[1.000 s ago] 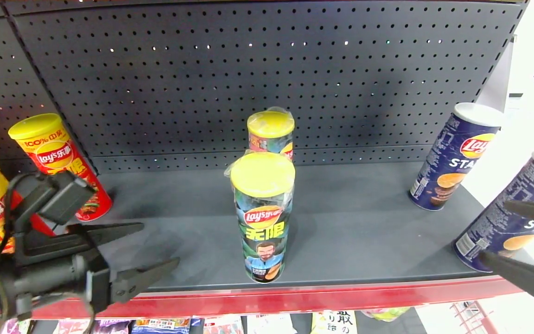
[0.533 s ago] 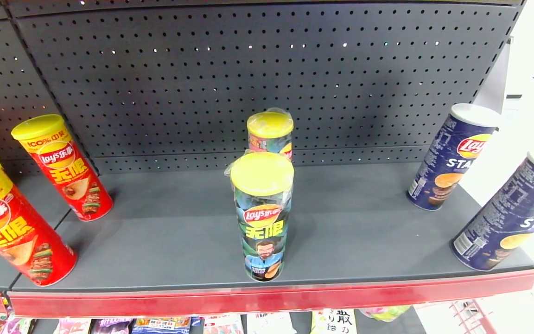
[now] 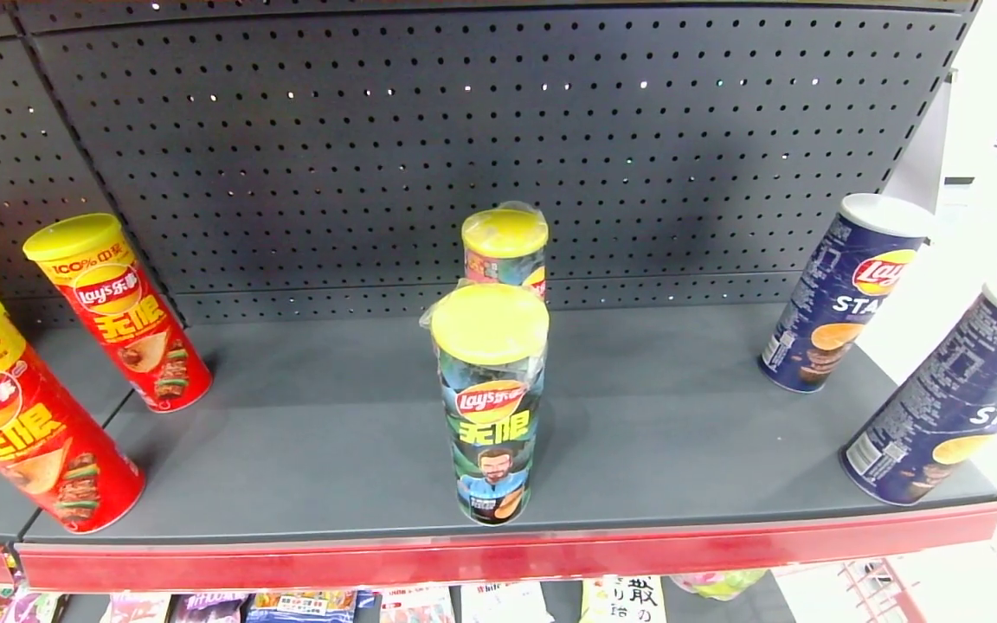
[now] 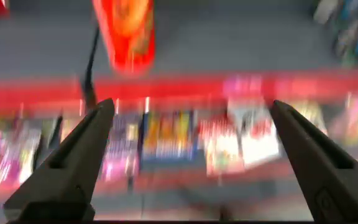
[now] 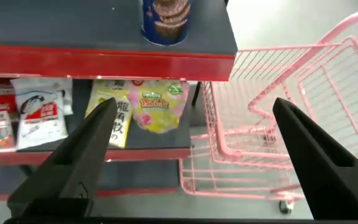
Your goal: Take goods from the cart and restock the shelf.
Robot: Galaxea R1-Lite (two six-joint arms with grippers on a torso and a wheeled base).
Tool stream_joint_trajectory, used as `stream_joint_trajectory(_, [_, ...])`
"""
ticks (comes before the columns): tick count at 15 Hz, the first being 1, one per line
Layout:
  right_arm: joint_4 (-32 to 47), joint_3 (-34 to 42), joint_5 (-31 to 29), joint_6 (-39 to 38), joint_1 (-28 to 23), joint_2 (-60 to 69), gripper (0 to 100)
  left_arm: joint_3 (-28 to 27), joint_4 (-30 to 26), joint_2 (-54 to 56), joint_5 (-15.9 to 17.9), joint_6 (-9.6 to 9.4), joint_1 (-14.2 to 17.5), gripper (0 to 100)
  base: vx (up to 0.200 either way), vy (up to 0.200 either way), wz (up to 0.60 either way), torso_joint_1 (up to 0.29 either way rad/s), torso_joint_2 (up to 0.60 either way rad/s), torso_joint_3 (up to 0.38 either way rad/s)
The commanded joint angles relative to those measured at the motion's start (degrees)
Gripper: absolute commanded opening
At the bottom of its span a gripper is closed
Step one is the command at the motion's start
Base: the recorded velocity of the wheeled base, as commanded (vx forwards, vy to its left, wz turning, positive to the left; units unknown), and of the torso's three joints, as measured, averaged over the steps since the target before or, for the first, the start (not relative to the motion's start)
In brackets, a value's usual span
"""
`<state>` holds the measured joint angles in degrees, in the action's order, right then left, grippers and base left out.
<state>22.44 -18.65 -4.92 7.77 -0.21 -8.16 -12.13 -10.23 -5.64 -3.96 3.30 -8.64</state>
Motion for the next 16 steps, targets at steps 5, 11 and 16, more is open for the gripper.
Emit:
stream_joint_trajectory(5, [-13.13,12.76,9.5,-3.2,0.38,7.63,100,11.43,11.11,-1.91,-2.72,-2.25,12.07,100,0.0,0.0,0.0,0.0,0.0,0.0])
stream_joint_trajectory(11, [-21.56,16.81,9.41,-4.6,0.47,8.16,100,12.13,10.32,0.9,7.39,-3.13,13.13,100,0.0,0.0,0.0,0.0,0.0,0.0])
stream_joint_trajectory(16, [-22.62,18.56,3.43,-7.85,0.47,8.16,100,12.13,10.14,0.72,8.27,-3.3,12.69,100,0.0,0.0,0.0,0.0,0.0,0.0])
